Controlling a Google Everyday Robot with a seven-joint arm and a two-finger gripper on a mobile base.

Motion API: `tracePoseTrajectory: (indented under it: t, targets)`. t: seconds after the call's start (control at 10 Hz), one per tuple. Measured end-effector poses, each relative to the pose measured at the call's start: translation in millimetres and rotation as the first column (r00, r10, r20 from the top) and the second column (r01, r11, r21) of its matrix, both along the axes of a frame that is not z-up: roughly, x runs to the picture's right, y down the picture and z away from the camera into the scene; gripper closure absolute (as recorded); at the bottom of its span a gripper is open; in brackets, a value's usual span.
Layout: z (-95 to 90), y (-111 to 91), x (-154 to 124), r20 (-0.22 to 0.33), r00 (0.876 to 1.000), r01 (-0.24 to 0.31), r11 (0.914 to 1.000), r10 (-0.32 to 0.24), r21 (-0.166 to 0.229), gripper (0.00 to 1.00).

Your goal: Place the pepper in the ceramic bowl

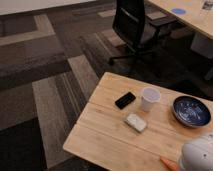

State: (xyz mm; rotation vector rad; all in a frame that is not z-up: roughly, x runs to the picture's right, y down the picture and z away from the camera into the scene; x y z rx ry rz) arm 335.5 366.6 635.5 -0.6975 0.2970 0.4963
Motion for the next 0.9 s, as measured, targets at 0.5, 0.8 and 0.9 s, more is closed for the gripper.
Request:
tracePoseTrajectory:
  t: [0.5, 0.8, 0.9]
  targets:
    - [-34.5, -47.0, -4.8, -0.101, 0.994, -0.036, 0.9993, 0.036, 0.007, 0.88]
    - [-38.7, -87.2, -0.7, -0.116, 0.993, -0.035, 0.9989, 0.038, 0.031, 0.88]
    - [-38.7, -87.3, -0.5, -0.116, 0.993, -0.034, 0.9989, 0.038, 0.031, 0.88]
